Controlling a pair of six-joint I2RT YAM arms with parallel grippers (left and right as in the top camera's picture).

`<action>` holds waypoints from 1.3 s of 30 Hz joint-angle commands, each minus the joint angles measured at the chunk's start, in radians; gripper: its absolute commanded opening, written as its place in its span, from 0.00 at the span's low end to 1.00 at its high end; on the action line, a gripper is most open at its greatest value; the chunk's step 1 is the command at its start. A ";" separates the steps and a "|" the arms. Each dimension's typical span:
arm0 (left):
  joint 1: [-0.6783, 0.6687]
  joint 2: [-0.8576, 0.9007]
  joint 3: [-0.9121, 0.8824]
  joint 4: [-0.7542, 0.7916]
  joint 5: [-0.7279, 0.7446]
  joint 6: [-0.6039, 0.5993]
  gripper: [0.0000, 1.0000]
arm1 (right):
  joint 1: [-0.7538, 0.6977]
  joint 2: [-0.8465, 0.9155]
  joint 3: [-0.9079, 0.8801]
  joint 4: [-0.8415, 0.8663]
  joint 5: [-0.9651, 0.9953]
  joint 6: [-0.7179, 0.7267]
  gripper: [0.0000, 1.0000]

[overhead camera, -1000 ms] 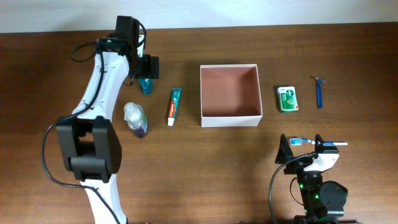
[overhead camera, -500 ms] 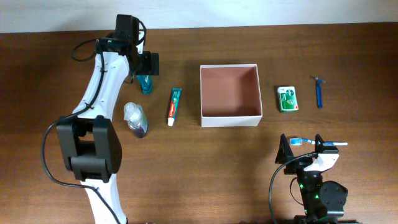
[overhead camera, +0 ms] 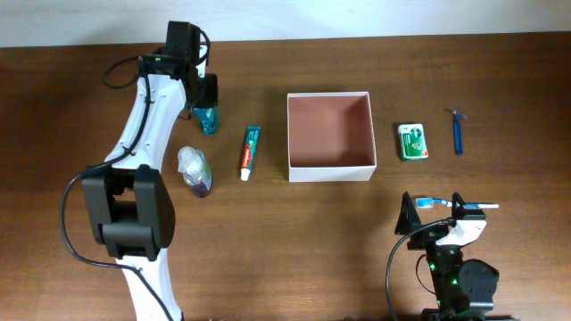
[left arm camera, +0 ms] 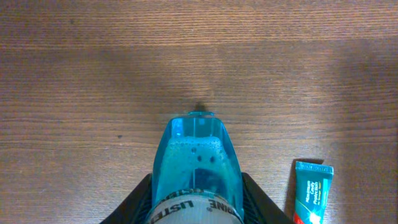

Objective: Pack container
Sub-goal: 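Close the left gripper on the Listerine bottle cap and lift, then carry the Listerine bottle right over the pink box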

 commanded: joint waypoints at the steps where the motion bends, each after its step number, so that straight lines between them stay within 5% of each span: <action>1: 0.003 0.020 0.018 0.000 -0.011 -0.002 0.22 | 0.009 -0.011 -0.009 0.000 0.009 0.005 0.99; 16: -0.005 0.003 0.293 -0.146 0.025 -0.002 0.01 | 0.009 -0.011 -0.009 0.000 0.009 0.005 0.99; 31: -0.224 -0.003 0.733 -0.388 0.024 -0.003 0.01 | 0.009 -0.011 -0.009 0.000 0.009 0.005 0.99; 39: -0.358 -0.007 0.753 -0.439 0.024 -0.128 0.01 | 0.009 -0.011 -0.009 0.000 0.009 0.005 0.98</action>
